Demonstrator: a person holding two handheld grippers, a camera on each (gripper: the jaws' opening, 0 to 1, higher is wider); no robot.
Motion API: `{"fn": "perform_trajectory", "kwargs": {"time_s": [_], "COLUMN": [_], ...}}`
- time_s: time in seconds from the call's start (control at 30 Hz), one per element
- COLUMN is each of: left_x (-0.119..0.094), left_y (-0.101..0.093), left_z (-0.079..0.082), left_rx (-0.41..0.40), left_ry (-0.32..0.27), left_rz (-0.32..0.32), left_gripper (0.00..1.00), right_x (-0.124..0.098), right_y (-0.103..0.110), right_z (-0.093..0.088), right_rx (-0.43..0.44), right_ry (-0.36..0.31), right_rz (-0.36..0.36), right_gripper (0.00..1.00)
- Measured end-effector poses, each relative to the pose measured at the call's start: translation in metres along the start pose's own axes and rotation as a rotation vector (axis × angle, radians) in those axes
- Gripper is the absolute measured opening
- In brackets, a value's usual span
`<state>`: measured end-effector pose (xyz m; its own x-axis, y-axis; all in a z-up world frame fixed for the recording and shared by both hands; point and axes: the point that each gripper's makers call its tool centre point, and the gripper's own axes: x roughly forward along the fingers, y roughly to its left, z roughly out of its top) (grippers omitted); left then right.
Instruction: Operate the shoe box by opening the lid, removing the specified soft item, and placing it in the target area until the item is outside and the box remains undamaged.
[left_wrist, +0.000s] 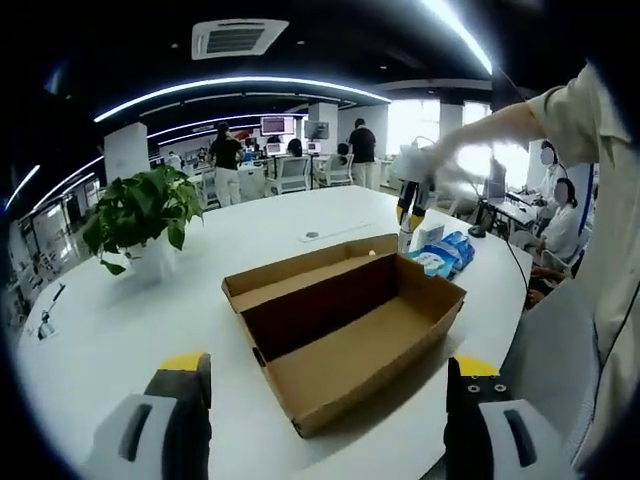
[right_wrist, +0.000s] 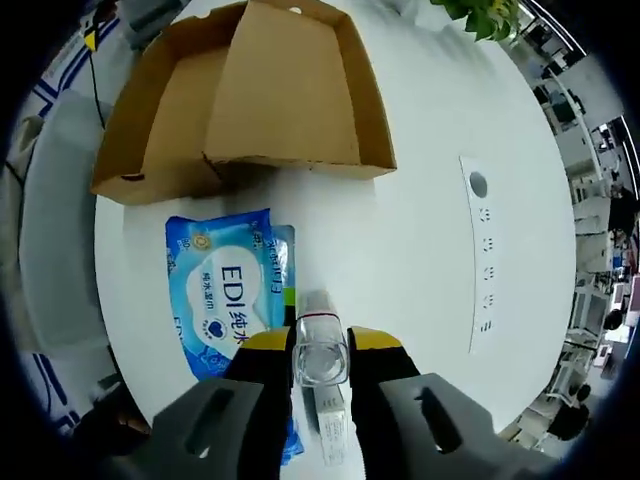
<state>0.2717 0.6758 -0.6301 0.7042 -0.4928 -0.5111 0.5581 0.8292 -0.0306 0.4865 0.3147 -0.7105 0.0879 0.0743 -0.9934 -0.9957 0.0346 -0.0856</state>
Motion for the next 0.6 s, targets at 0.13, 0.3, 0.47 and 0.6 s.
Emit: {"fn": "perform_trajectory", "kwargs": {"time_s": [0.13,0.3,0.47,0.6], "left_x": [-0.001,0.000,0.002,0.005], "left_y": [-0.002,-0.003,-0.003,-0.005], "left_z": [-0.004,-0.007,-0.009,-0.012], "left_rx": [-0.014,-0.026,-0.024,-0.018], "left_ry": [0.003,0.011,0.023,0.033], "left_rz": [-0.001,0.000,0.002,-0.003], "left_gripper": [1.00,0.99,0.97,0.95], "right_x": [0.000,0.003,0.001,0.000], "right_y": [-0.003,-0.006,-0.011,-0.009], "right_z": [0.003,-0.003,-0.003,-0.002], "right_rx": [0.003,-0.052,-0.048,-0.031], "right_ry": [-0.013,0.011,-0.004,-0.006], "right_rz": [0.001,-0.003,-0.020,-0.026], "right_gripper": [0.19,0.19,0.25,0.23]}}
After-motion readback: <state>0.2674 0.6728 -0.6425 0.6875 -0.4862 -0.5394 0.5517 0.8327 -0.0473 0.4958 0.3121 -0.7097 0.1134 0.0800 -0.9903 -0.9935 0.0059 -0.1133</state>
